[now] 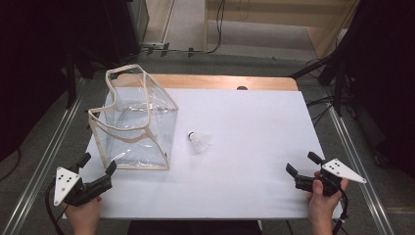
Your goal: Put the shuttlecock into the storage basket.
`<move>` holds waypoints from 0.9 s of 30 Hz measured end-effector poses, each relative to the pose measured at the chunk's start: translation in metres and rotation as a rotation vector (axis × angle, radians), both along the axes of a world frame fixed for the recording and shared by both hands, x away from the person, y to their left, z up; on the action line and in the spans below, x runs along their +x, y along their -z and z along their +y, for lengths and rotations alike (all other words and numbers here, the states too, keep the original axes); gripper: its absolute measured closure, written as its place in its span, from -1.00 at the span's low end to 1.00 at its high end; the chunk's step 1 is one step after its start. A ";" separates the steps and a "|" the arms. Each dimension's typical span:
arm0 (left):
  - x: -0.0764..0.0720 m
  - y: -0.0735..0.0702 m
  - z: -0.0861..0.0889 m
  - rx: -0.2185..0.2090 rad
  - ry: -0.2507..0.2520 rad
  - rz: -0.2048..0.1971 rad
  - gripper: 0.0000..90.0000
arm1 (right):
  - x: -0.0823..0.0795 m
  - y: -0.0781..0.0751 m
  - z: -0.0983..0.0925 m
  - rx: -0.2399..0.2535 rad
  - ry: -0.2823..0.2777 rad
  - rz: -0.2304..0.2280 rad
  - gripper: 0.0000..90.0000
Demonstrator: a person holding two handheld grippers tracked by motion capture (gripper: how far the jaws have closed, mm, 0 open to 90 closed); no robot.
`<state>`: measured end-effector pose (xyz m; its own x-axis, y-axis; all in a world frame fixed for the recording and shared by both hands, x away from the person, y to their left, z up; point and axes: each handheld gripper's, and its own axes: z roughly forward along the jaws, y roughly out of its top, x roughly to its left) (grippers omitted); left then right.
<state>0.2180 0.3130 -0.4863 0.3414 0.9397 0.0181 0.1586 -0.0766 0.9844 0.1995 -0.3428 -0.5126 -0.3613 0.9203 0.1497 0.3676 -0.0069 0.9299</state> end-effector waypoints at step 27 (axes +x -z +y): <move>0.001 0.000 -0.001 0.010 0.001 0.007 -0.70 | 0.003 -0.028 0.023 -0.028 -0.059 -0.025 -1.00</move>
